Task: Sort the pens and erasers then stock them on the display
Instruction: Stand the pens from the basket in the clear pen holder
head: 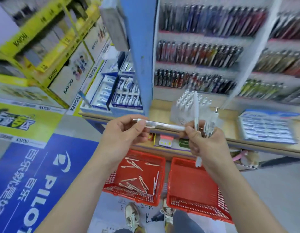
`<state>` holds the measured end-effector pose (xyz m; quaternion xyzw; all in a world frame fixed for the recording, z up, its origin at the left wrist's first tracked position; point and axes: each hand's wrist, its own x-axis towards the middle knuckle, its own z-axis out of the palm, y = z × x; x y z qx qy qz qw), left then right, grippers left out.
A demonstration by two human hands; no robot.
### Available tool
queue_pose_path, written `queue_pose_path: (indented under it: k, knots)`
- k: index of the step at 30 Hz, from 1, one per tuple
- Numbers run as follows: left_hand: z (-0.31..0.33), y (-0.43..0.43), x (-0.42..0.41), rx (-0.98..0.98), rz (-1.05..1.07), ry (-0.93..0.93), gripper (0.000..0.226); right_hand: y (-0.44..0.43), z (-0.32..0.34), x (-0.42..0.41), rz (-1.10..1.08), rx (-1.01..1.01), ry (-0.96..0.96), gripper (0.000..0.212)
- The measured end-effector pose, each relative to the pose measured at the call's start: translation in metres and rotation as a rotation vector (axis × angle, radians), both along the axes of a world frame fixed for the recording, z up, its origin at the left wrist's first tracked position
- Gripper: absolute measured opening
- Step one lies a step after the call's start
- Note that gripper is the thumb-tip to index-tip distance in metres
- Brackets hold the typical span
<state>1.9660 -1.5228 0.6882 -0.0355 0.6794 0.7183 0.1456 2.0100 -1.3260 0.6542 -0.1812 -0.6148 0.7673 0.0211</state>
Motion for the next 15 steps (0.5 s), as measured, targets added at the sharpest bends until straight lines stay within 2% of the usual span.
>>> queue_pose_path:
  k: [4,8,11,15]
  knots:
    - [0.019,0.028,-0.011,-0.077,0.000,0.090,0.010,0.020,0.002,0.004,-0.065,-0.080,-0.005,0.016]
    - [0.028,0.056,-0.022,-0.081,0.018,0.099,0.010,0.041,-0.002,0.005,-0.089,-0.111,-0.016,0.013]
    - [0.030,0.074,-0.030,-0.170,-0.010,0.140,0.010,0.056,-0.009,0.005,-0.157,-0.123,-0.059,0.010]
    - [0.031,0.096,-0.047,-0.326,-0.020,0.252,0.017,0.079,-0.030,0.005,-0.323,-0.023,-0.128,0.010]
